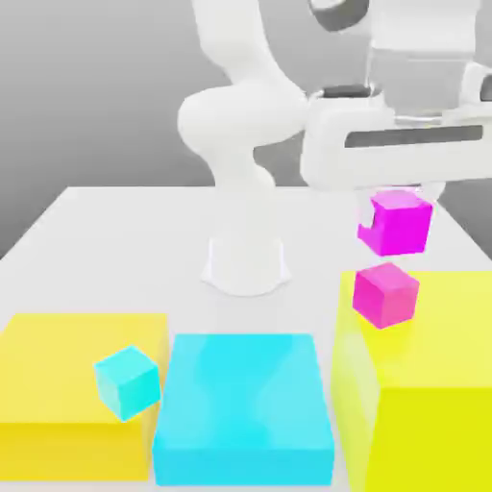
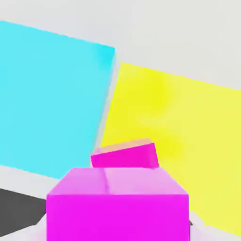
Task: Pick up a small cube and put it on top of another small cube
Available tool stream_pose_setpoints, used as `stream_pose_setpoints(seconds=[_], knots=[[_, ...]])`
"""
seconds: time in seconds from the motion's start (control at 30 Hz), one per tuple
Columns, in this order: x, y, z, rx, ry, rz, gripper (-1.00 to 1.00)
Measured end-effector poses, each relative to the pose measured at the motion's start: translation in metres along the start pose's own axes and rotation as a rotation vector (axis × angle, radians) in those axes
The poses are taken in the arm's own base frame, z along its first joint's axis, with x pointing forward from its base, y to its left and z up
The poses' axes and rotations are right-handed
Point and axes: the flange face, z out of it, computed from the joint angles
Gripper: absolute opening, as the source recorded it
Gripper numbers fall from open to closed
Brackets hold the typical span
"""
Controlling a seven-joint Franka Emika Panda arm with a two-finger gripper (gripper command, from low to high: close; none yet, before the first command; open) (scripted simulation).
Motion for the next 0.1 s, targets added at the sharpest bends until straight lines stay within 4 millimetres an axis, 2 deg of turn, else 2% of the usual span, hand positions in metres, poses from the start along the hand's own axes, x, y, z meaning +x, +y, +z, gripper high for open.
stream_pose_setpoints(seconds=[0.1], knots=[[0.0, 0.0, 0.0, 0.0, 0.0, 0.0, 1.0]])
